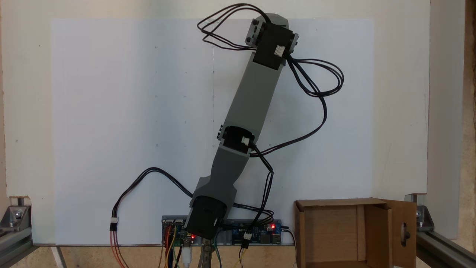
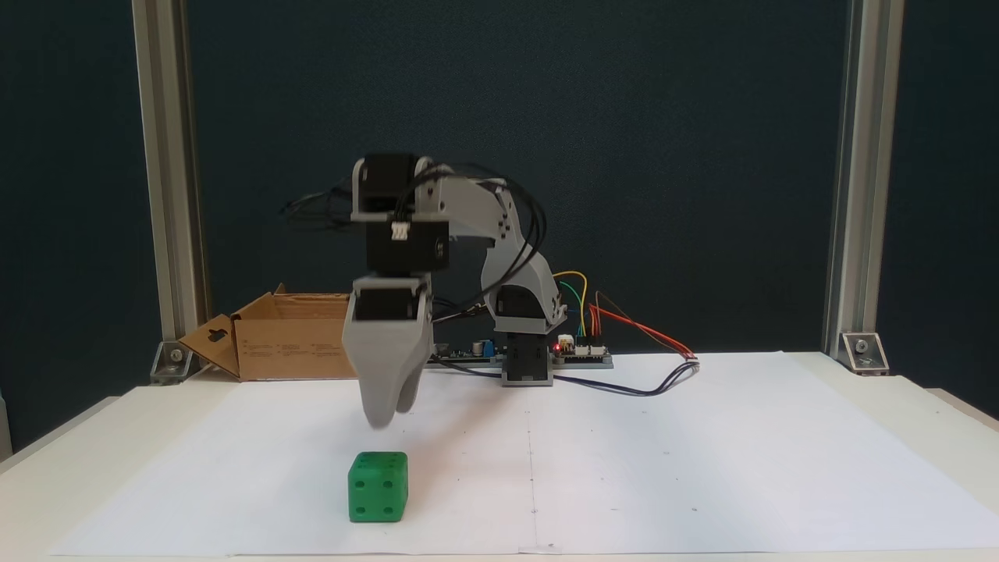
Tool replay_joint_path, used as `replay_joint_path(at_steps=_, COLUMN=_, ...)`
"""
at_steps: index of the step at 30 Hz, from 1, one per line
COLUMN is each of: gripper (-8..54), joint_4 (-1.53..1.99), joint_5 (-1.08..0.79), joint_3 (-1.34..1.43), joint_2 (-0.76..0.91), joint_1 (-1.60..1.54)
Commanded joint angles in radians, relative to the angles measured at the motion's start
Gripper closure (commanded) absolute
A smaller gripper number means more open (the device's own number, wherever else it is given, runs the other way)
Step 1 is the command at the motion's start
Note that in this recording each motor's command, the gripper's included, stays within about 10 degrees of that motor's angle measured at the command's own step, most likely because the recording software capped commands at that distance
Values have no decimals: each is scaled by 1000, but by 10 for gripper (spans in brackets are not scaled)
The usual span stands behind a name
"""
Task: Grasp a green dice and put it in the bin.
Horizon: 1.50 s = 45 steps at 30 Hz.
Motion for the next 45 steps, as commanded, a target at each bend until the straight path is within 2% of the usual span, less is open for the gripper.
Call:
replay_joint_path(at_steps=1, gripper=20, joint_4=78, joint_5=-23, joint_3=-86, joint_2=5, joint_1=2)
replay_joint_path(at_steps=45, gripper=25, joint_4=-6, joint_5=57, joint_3=-95, joint_2=-101, joint_1=17)
